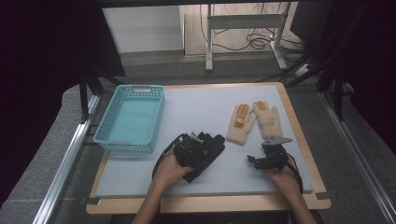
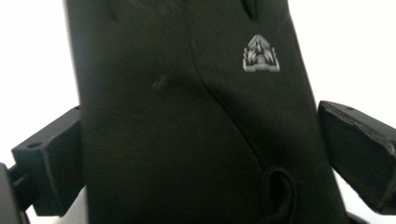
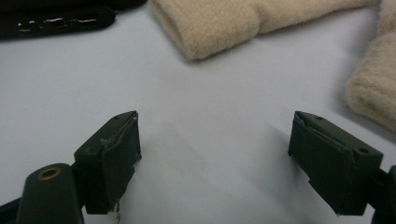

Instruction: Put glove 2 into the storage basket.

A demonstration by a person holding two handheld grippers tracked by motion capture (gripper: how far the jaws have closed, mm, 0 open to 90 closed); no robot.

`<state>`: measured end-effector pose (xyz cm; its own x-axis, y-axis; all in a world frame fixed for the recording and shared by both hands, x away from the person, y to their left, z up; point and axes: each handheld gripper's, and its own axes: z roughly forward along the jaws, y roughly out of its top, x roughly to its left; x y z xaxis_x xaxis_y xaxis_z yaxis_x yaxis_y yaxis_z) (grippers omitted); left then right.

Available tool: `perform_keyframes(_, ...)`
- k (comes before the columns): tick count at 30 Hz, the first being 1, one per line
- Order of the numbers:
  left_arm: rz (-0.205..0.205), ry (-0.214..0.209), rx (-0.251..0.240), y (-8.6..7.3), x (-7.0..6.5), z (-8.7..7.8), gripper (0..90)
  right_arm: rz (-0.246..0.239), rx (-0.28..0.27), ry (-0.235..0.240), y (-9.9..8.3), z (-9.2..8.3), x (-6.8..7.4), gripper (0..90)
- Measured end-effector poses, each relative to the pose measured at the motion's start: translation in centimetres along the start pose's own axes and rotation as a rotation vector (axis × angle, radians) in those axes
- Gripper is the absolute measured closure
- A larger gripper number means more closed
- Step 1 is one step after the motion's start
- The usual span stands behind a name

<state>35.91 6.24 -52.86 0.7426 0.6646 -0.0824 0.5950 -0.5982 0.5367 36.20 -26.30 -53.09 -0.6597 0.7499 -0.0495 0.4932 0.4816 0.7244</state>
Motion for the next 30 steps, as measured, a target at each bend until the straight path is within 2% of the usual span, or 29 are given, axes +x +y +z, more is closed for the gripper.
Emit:
perform_keyframes(2,0.007,0.012,-0.007,-0.1,-0.4,0.0,0.0,0.0,0.0,0.0,0.0,0.0,0.0,16.5)
perform_keyframes(4,0.03,0.041,-0.002,-0.3,-1.0,0.1,0.0,0.0,0.0,0.0,0.0,0.0,0.0,16.5)
perform_keyframes(11,0.009,0.046,-0.008,-0.4,-0.6,0.0,1.3,-0.001,0.0,-0.001,0.0,0.0,0.0,16.4)
perform_keyframes(16,-0.014,0.072,-0.016,-0.4,-0.4,-0.6,17.6,-0.001,0.0,-0.001,0.0,0.0,0.0,16.4)
perform_keyframes(18,-0.007,0.088,-0.023,-0.4,-0.8,-0.9,24.1,-0.001,0.0,-0.001,0.0,0.0,0.0,16.5)
perform_keyframes(19,0.002,0.096,-0.023,-0.4,-1.0,-1.1,32.5,-0.001,0.0,-0.001,0.0,0.0,0.0,16.5)
perform_keyframes(21,0.011,0.111,-0.021,-0.4,-1.1,-1.3,42.6,0.0,-0.001,-0.001,0.0,0.0,0.0,16.5)
perform_keyframes(25,0.028,0.145,-0.014,-0.2,-1.0,-1.5,56.3,-0.002,0.0,-0.001,0.0,0.0,0.0,16.5)
perform_keyframes(30,0.019,0.127,-0.033,0.0,-0.5,-1.9,61.5,-0.001,0.0,-0.001,0.0,0.0,0.0,16.5)
